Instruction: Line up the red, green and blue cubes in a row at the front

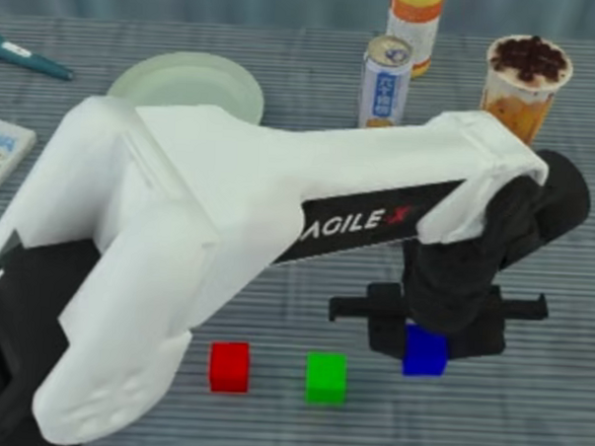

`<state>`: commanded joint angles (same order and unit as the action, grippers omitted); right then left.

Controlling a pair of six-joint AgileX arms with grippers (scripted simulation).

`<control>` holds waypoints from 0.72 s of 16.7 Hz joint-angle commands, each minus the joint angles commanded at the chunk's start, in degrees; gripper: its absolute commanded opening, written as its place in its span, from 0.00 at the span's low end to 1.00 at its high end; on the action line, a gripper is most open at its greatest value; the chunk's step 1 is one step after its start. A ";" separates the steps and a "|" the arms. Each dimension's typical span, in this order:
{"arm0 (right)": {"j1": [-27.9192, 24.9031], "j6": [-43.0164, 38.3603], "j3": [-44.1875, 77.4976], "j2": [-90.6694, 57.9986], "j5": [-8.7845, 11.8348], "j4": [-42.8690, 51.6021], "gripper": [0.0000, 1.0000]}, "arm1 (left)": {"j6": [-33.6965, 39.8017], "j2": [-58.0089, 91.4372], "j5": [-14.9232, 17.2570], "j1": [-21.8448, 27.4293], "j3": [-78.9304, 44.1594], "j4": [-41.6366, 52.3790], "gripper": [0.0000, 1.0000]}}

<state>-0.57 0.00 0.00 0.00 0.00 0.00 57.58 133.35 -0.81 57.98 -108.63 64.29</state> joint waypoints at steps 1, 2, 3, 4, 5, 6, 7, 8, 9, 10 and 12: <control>0.00 0.00 0.00 0.00 0.00 0.00 1.00 | 0.00 0.38 -0.02 0.03 1.48 -1.68 0.00; 0.00 0.00 0.00 0.00 0.00 0.00 1.00 | 0.00 0.67 -0.04 0.07 2.51 -2.75 0.00; 0.00 0.00 0.00 0.00 0.00 0.00 1.00 | 0.01 0.82 -0.05 0.10 2.95 -3.21 0.00; 0.00 0.00 0.00 0.00 0.00 0.00 1.00 | 0.01 0.83 -0.05 0.10 2.97 -3.23 0.00; 0.00 0.00 0.00 0.00 0.00 0.00 1.00 | 0.01 0.83 -0.05 0.10 2.97 -3.23 0.00; 0.00 0.00 0.00 0.00 0.00 0.00 1.00 | 0.01 0.83 -0.05 0.10 2.97 -3.23 0.00; 0.00 0.00 0.00 0.00 0.00 0.00 1.00 | 0.01 0.83 -0.05 0.10 2.97 -3.23 0.08; 0.00 0.00 0.00 0.00 0.00 0.00 1.00 | 0.01 0.83 -0.05 0.10 2.97 -3.23 0.15; 0.00 0.00 0.00 0.00 0.00 0.00 1.00 | 0.01 0.83 -0.05 0.10 2.97 -3.23 0.23; 0.00 0.00 0.00 0.00 0.00 0.00 1.00 | 0.01 0.83 -0.05 0.10 2.97 -3.23 0.30; 0.00 0.00 0.00 0.00 0.00 0.00 1.00 | 0.01 0.83 -0.05 0.10 2.97 -3.23 0.45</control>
<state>-0.57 0.00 0.00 0.00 0.00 0.00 57.59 134.18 -0.86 58.08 -105.66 61.06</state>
